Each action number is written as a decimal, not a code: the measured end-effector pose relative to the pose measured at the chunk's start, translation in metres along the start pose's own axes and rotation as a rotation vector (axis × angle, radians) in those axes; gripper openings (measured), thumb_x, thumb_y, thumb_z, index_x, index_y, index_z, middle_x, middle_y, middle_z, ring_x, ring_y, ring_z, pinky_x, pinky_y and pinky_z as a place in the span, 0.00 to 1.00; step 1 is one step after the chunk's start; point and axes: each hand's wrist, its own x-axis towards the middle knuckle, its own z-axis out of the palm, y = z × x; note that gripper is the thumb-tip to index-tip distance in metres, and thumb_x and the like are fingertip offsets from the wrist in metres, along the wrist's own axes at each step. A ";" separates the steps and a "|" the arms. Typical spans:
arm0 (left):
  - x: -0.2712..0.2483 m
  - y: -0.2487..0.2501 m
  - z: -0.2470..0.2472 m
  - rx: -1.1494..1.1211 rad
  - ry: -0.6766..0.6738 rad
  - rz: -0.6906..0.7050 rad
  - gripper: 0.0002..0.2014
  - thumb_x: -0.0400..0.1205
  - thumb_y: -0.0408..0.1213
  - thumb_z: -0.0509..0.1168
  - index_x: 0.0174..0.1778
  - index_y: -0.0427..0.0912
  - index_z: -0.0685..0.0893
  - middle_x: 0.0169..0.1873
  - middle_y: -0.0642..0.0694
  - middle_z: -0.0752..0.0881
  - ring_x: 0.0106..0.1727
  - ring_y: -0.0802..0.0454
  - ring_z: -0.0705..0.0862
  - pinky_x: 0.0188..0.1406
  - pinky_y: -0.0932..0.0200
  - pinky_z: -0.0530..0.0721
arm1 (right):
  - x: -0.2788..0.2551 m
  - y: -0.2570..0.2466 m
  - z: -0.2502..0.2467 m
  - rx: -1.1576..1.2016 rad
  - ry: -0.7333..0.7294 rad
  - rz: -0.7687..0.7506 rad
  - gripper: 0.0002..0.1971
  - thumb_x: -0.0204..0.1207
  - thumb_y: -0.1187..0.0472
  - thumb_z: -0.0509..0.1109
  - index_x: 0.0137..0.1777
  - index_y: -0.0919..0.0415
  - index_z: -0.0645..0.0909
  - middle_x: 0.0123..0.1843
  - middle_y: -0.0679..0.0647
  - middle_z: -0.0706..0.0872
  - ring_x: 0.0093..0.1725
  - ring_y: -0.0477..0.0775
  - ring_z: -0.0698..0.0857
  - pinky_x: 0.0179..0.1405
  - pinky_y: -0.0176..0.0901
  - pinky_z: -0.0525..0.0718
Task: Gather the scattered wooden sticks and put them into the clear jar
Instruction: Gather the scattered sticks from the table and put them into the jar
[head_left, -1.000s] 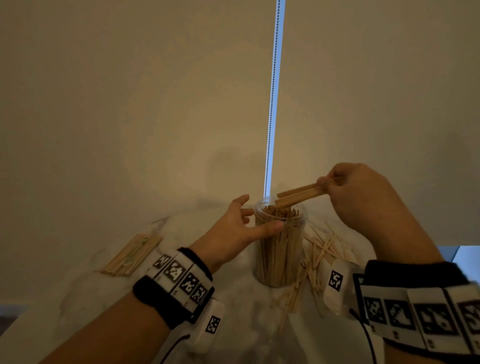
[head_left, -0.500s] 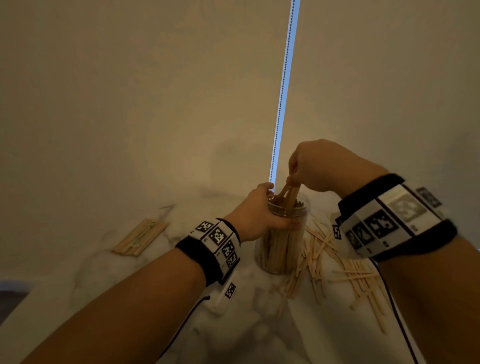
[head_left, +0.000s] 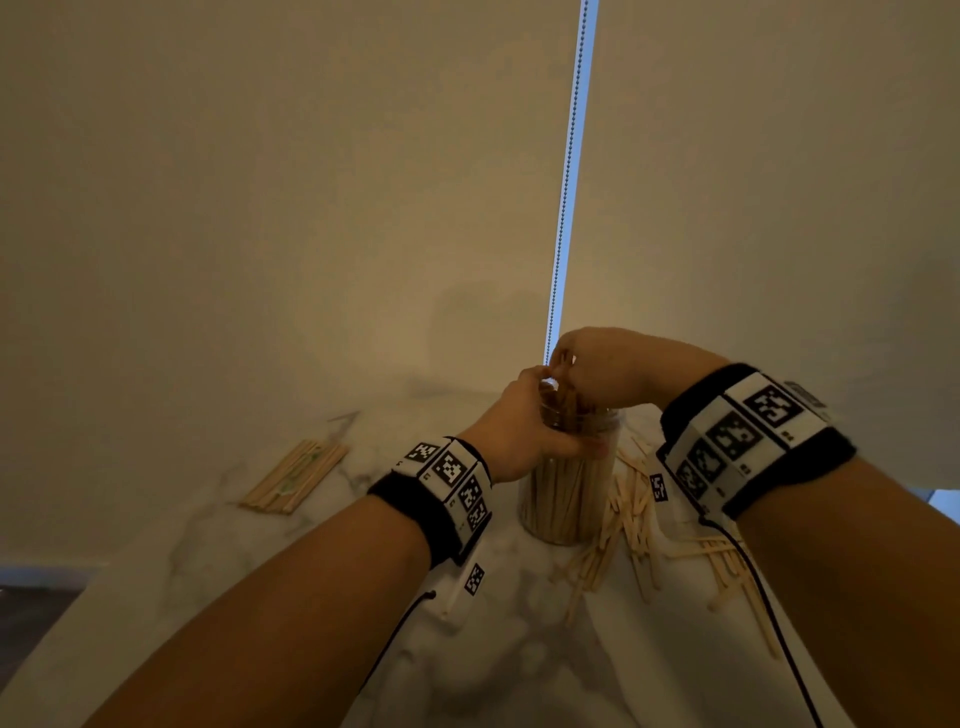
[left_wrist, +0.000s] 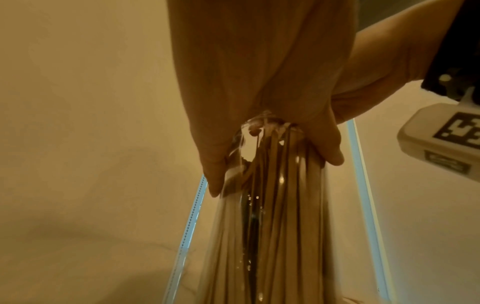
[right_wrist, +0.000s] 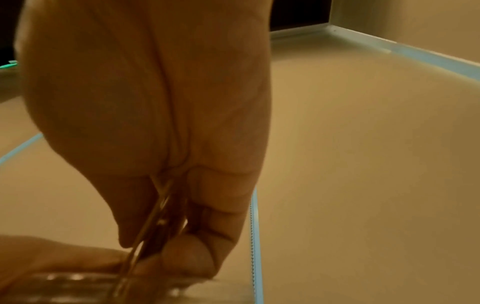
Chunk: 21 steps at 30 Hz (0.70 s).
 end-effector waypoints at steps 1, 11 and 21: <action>0.000 -0.001 0.000 -0.007 0.002 0.000 0.46 0.66 0.37 0.87 0.76 0.43 0.66 0.61 0.53 0.85 0.60 0.62 0.85 0.60 0.58 0.85 | 0.001 0.000 0.002 -0.004 -0.023 0.003 0.15 0.88 0.60 0.58 0.65 0.63 0.83 0.61 0.59 0.88 0.58 0.59 0.85 0.57 0.47 0.82; -0.008 0.007 -0.002 0.010 -0.003 -0.015 0.50 0.72 0.31 0.83 0.83 0.40 0.57 0.57 0.57 0.81 0.56 0.59 0.84 0.49 0.72 0.81 | -0.006 0.008 0.030 -0.189 0.074 0.050 0.18 0.89 0.50 0.53 0.56 0.60 0.81 0.46 0.54 0.84 0.48 0.58 0.85 0.53 0.53 0.85; -0.061 0.047 -0.013 0.915 -0.215 -0.262 0.26 0.81 0.61 0.67 0.37 0.39 0.85 0.36 0.44 0.90 0.39 0.49 0.88 0.35 0.59 0.78 | -0.047 0.087 0.021 0.289 0.370 0.171 0.22 0.86 0.41 0.57 0.57 0.56 0.86 0.51 0.53 0.86 0.52 0.55 0.83 0.48 0.44 0.75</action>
